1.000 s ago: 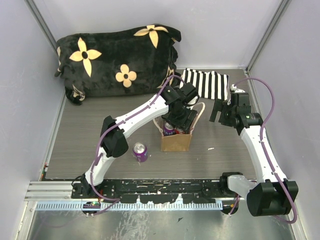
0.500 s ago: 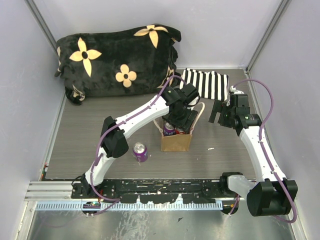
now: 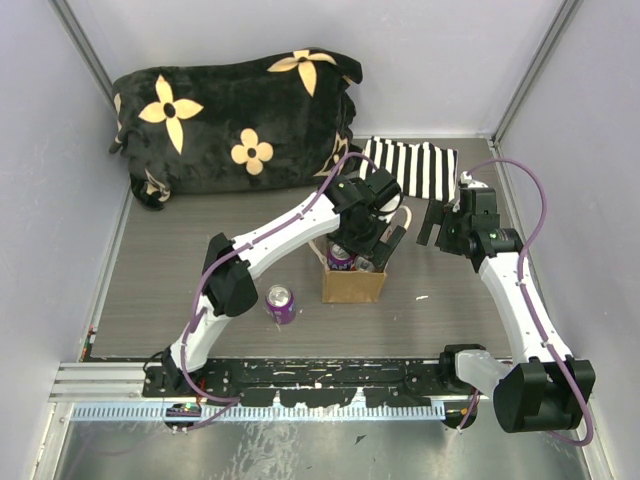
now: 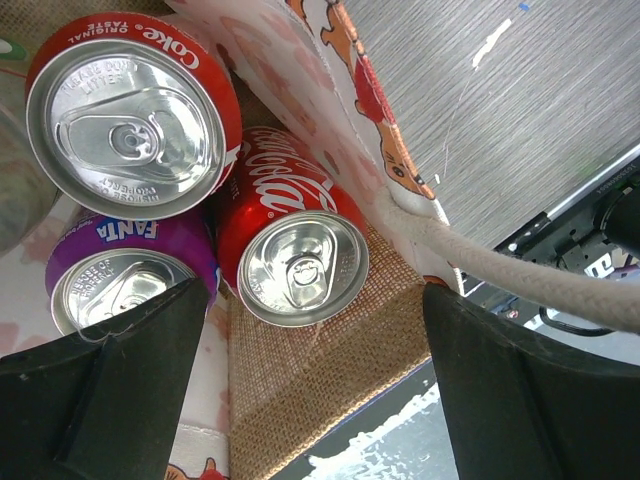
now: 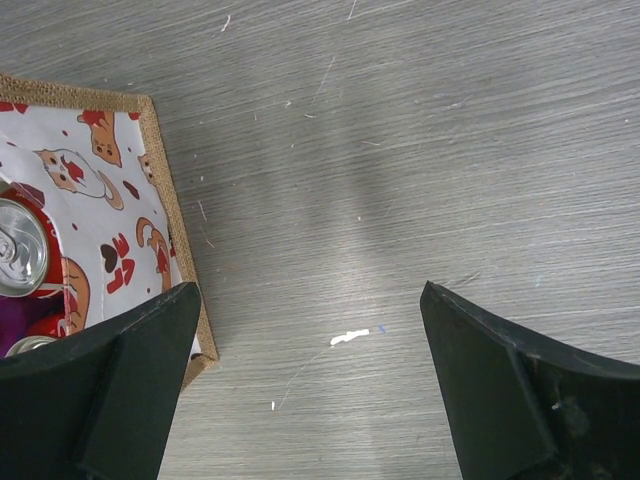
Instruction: Place the beverage into the canvas bag
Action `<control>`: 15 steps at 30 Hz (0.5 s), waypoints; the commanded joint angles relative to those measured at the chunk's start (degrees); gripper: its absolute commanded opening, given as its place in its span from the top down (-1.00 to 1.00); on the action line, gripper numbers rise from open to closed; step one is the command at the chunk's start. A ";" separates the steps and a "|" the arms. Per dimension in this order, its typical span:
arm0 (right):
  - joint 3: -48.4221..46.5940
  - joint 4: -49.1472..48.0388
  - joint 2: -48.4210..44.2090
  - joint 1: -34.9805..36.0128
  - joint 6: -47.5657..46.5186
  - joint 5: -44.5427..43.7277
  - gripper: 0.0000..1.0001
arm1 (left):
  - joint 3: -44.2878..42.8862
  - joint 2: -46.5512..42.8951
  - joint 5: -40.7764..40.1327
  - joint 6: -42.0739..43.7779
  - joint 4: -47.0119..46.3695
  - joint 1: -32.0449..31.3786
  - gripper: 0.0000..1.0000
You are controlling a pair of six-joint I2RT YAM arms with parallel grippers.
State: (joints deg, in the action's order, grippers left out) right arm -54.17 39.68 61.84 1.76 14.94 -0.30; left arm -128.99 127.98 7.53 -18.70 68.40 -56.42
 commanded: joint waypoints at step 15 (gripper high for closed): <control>-9.65 -3.60 2.58 -0.19 -0.13 3.55 -0.96 | 6.27 -13.99 -6.51 12.17 -5.32 -1.18 -0.96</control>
State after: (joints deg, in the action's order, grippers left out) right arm -58.33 38.98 63.75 1.76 15.18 1.76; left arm -126.91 122.15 4.05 -10.20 65.76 -57.12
